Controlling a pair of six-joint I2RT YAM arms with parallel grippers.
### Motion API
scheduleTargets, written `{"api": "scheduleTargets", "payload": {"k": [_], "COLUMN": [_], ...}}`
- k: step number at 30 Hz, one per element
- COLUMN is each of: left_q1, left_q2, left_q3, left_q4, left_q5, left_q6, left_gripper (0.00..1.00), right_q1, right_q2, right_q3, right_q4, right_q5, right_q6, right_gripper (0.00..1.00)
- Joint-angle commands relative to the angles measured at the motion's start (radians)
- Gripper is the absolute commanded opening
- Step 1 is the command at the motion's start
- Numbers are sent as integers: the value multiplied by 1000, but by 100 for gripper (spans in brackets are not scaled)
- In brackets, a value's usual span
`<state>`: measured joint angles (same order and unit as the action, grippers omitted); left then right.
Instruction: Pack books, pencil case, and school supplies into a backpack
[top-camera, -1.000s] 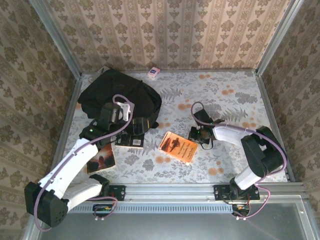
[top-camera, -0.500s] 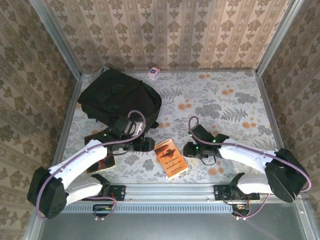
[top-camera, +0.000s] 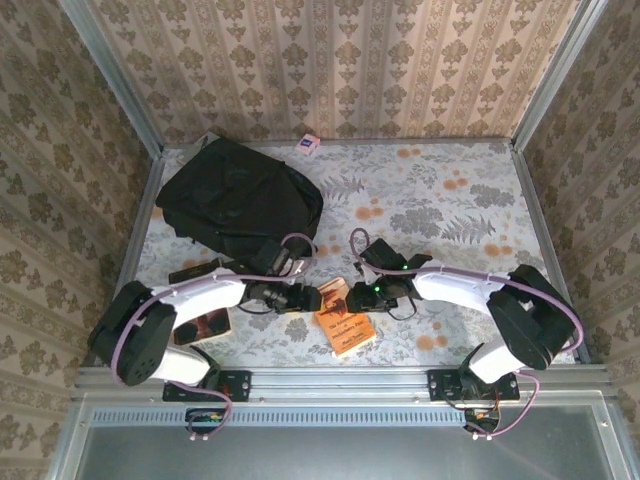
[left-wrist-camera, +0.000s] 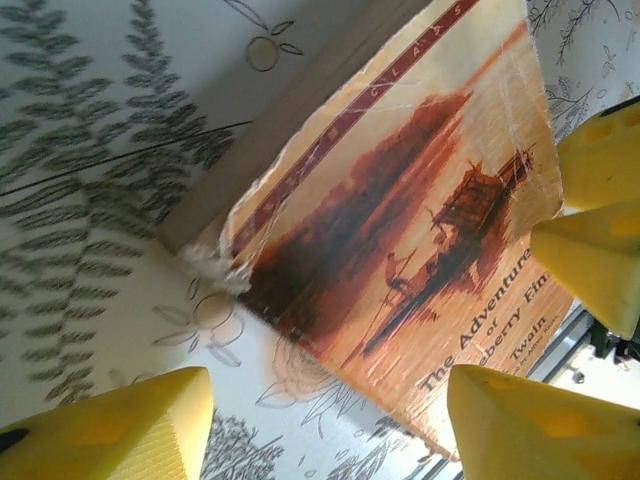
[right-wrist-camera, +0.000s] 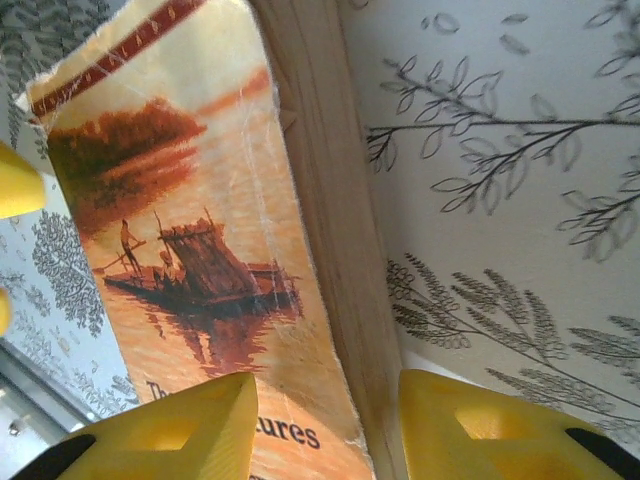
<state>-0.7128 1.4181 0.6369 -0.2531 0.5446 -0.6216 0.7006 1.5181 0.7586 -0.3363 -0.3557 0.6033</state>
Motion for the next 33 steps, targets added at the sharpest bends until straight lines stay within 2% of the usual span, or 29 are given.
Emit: {"api": "scheduleTargets", "payload": {"k": [1, 11, 16, 19, 22, 23, 27, 33], "left_q1": [-14, -23, -24, -24, -22, -18, 21, 66], "left_q2": [49, 129, 138, 134, 109, 91, 10, -17], "left_q3": [38, 83, 90, 90, 96, 96, 72, 44], "left_q4": [65, 81, 84, 80, 44, 27, -8, 65], "left_q5": [67, 87, 90, 89, 64, 50, 7, 76], "left_q6": [-6, 14, 17, 18, 32, 37, 32, -25], "left_gripper": [63, 60, 59, 57, 57, 57, 72, 86], "right_q1": [-4, -6, -21, -37, -59, -74, -149, -211], "right_q2": [27, -44, -15, 30, 53, 51, 10, -19], "right_q3": [31, 53, 30, 3, -11, -22, -105, -214], "right_q4": [19, 4, 89, 162, 167, 178, 324, 645], "right_q5": [-88, -187, -254, -285, -255, -257, -350, -496], "right_q6": [-26, -22, 39, 92, 97, 101, 151, 252], "right_gripper": [41, 33, 29, 20, 1, 0, 0, 0]}}
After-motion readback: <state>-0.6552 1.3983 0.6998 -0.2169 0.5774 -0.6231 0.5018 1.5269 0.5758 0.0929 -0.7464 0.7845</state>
